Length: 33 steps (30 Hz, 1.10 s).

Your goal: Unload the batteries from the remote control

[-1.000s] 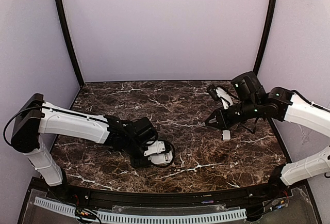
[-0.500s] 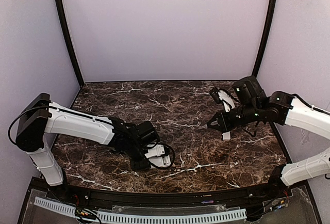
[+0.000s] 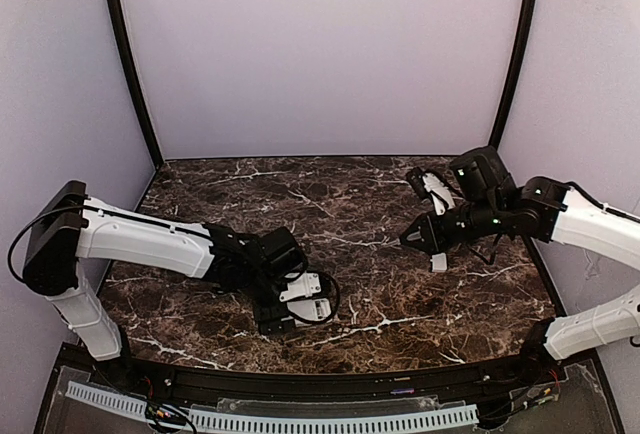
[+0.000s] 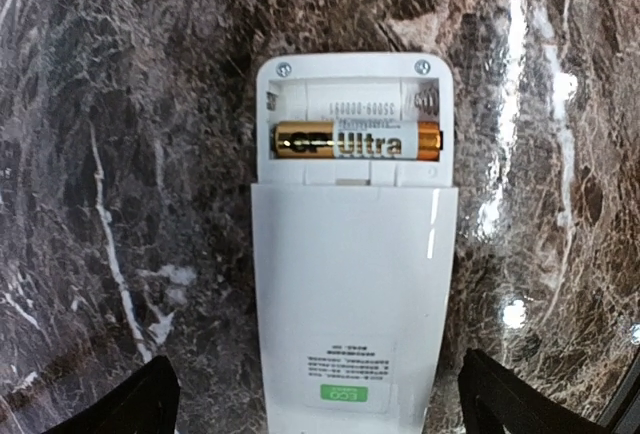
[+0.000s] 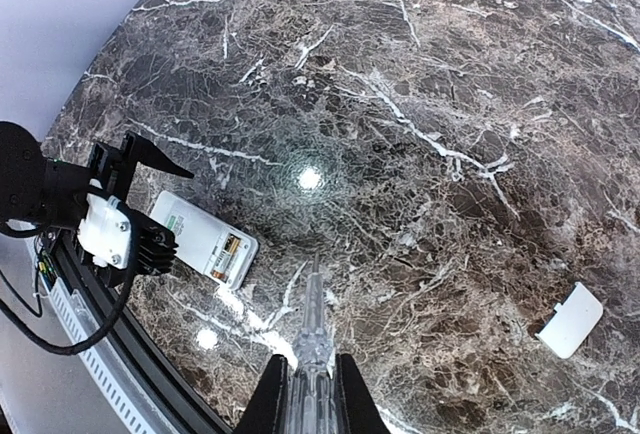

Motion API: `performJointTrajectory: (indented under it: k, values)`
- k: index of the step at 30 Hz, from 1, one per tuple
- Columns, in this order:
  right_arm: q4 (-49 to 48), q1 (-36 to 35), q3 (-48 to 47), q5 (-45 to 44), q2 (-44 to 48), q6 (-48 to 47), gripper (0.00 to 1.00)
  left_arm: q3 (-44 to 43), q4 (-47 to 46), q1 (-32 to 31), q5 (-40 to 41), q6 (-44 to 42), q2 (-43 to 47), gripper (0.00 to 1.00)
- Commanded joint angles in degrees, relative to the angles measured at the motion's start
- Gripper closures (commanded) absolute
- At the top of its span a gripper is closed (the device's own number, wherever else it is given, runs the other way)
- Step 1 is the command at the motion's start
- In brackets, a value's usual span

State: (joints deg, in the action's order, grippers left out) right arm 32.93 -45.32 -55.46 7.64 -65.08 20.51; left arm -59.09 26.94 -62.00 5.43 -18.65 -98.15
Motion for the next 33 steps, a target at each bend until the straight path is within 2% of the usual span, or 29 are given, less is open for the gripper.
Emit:
performJointTrajectory:
  k: [1,7,16,23,33]
  values:
    - [-2.60,0.31,-0.06,0.91,1.39,1.41,1.00,-0.38,-3.71,-0.10,1.93,-0.78,8.14,0.01]
    - [-8.29,0.29,1.62,11.14,3.22,0.78,1.00,1.41,-12.16,0.81,3.04,1.50,17.45,0.01]
    - [-16.21,0.32,2.29,25.43,4.58,1.32,1.00,2.39,-19.33,2.28,-14.99,2.53,26.60,0.04]
    - [-17.45,0.24,1.15,29.88,1.42,2.95,1.00,0.62,-19.72,2.49,-18.66,2.17,26.22,0.11]
    - [-19.65,-0.07,1.02,31.50,-1.76,5.96,1.00,-7.19,-19.05,2.50,-23.27,1.99,16.97,0.25]
